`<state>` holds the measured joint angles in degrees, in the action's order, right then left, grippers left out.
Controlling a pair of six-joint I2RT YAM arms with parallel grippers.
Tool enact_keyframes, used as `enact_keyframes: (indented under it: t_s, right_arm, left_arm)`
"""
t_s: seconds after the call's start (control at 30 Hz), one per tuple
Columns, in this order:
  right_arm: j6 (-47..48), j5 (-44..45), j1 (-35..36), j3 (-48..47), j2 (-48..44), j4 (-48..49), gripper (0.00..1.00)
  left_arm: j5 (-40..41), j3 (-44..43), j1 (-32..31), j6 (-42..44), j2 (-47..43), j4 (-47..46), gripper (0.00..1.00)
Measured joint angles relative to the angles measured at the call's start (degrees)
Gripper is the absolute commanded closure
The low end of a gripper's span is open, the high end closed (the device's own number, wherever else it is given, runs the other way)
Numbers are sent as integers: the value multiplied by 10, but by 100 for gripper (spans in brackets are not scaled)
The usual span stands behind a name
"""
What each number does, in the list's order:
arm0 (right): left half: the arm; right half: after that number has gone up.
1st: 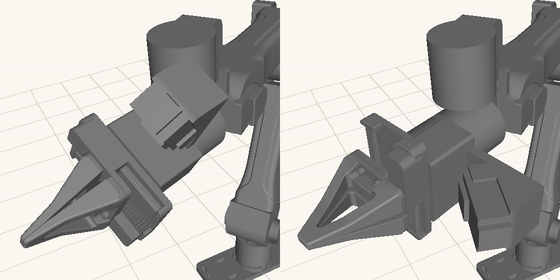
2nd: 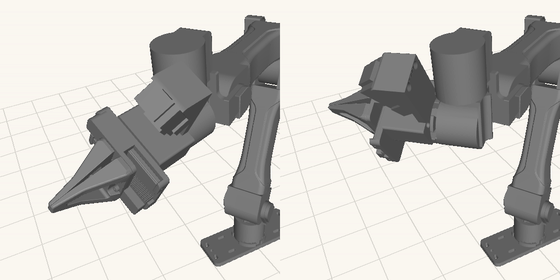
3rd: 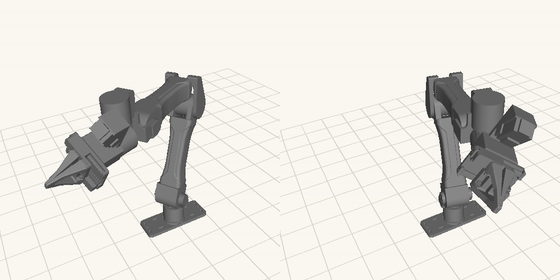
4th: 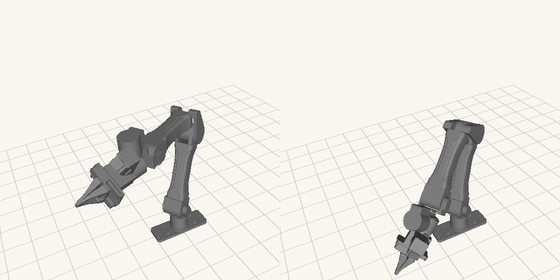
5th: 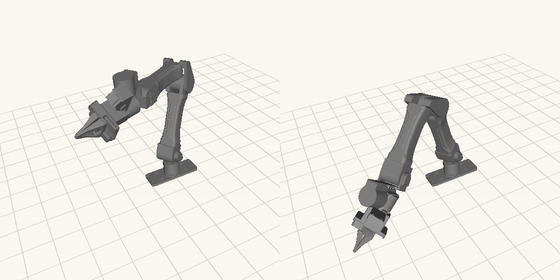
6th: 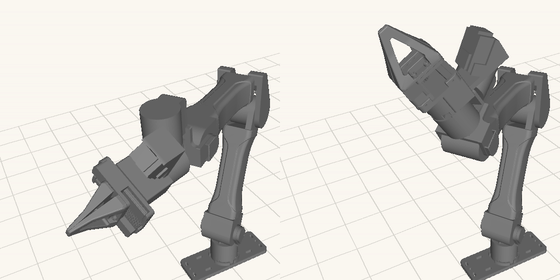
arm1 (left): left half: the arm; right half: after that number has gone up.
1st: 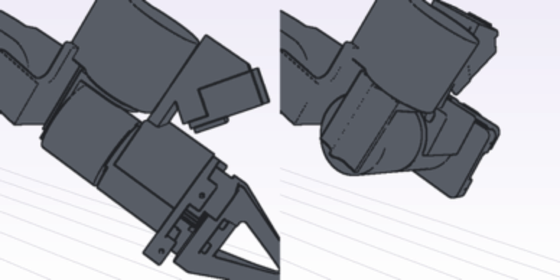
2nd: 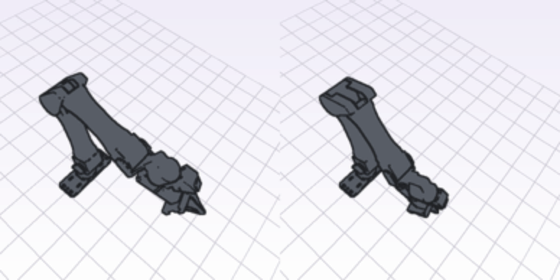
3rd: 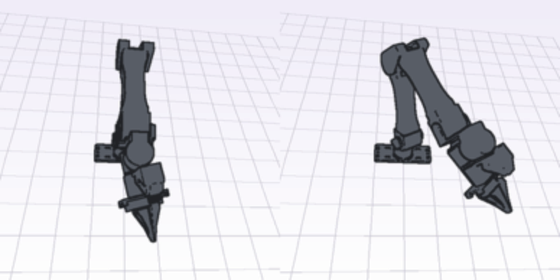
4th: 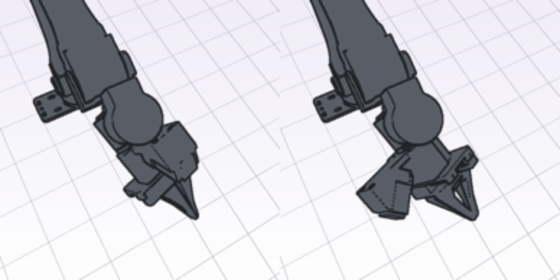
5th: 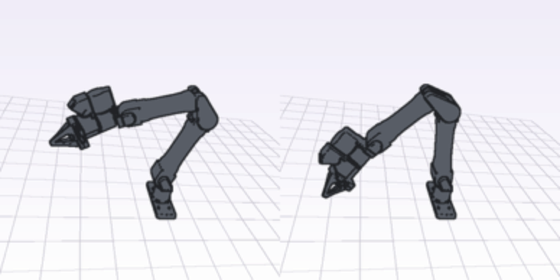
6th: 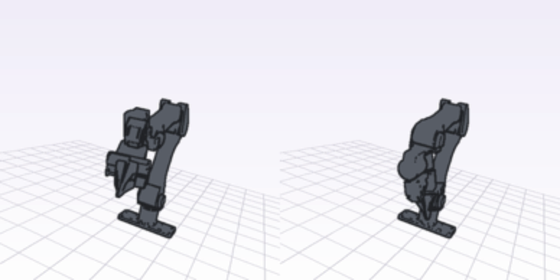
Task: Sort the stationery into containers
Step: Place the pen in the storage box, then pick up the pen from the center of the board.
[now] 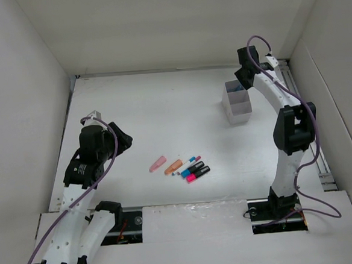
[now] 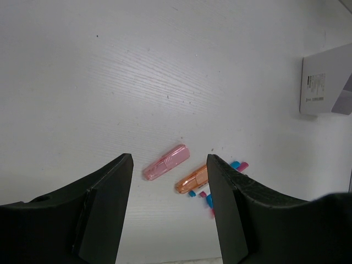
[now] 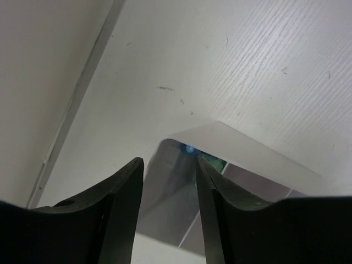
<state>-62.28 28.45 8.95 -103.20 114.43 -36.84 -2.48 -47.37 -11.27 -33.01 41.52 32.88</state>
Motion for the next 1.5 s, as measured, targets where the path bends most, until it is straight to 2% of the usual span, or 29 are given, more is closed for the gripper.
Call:
enact_keyframes:
  t_s: [0.07,0.1,0.17,0.2,0.3,0.4,0.5,0.6,0.67,0.83,1.5]
  right_arm:
    - [10,-4,0,6,-10,2,51]
    - [16,-7,0,10,-18,1,59]
    - [34,-17,4,20,-39,2,70]
    - [43,-23,8,29,-54,4,82]
    - [73,-57,47,81,-117,18,98]
    - [102,-100,139,131,-169,19,98]
    - [121,-155,258,152,-168,12,90]
    - [135,-201,362,162,-136,3,72]
    - [139,-222,414,162,-110,-5,58]
    - [138,-249,496,141,-34,-26,43]
    - [99,-214,506,43,106,-36,40]
  left_arm:
    - [0,0,0,0,0,0,47]
    - [0,0,0,0,0,0,47]
    - [0,0,0,0,1,0,47]
    - [1,0,0,0,2,0,47]
    - [7,-14,0,2,13,9,47]
    - [19,-39,0,3,23,18,47]
    - [32,-67,0,5,32,30,47]
    - [49,-97,0,6,41,49,47]
    - [59,-114,0,6,44,60,47]
    - [74,-153,0,5,46,78,46]
    - [53,-141,0,4,26,90,46]
